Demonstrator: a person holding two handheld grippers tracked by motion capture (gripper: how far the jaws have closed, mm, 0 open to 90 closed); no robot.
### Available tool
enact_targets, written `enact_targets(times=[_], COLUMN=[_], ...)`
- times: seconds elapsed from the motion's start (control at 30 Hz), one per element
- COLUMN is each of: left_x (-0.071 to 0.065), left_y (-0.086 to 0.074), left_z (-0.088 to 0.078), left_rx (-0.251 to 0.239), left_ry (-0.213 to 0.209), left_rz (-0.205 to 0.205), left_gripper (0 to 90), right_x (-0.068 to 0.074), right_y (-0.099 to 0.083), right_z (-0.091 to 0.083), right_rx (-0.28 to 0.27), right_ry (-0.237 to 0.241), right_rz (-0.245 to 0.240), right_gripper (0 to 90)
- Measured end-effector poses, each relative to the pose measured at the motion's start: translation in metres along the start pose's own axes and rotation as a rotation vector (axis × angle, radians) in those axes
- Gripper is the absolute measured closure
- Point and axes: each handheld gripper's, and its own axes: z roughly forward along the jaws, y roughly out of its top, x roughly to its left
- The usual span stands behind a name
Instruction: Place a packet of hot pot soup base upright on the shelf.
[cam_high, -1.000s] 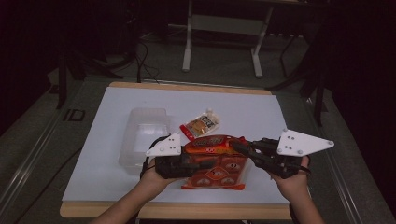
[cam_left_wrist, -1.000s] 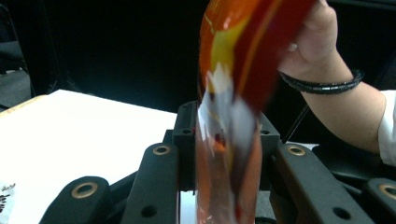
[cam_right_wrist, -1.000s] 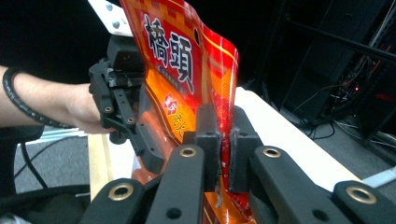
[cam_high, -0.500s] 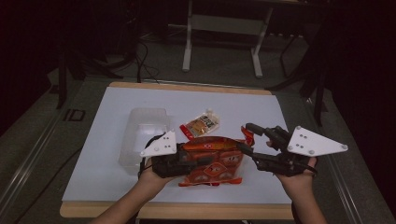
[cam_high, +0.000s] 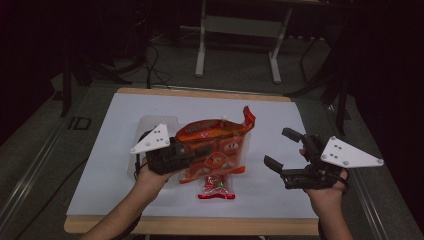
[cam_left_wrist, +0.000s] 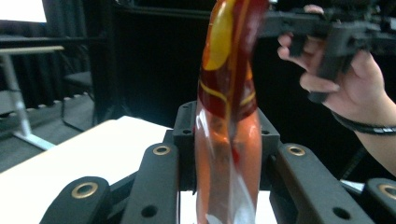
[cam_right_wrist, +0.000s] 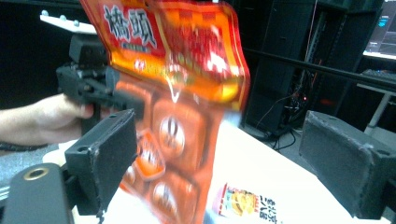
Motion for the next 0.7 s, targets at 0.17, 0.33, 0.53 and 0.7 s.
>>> enact_targets(times=[0.17, 0.33, 0.53, 0.7], left_x=[0.015, 0.032, 0.051, 0.068], left_y=[0.010, 0.015, 0.014, 0.009], left_z=[-0.016, -0.028, -0.038, -0.044], left_rx=[-0.033, -0.052, -0.060, -0.062], left_ry=[0.065, 0.139, 0.193, 0.265], left_rz=[0.017, 0.017, 0.026, 0.024], left_gripper=[71.6, 71.5, 71.5, 71.5], right_x=[-0.004, -0.007, -0.010, -0.011], right_y=[-0.008, -0.017, -0.028, -0.030], right_z=[-0.005, -0.007, -0.003, -0.004], right_rx=[0.008, 0.016, 0.049, 0.048], right_ry=[-0.008, -0.030, -0.037, -0.030], right_rz=[0.018, 0.036, 0.035, 0.039], right_gripper=[11.1, 11.2, 11.3, 11.3])
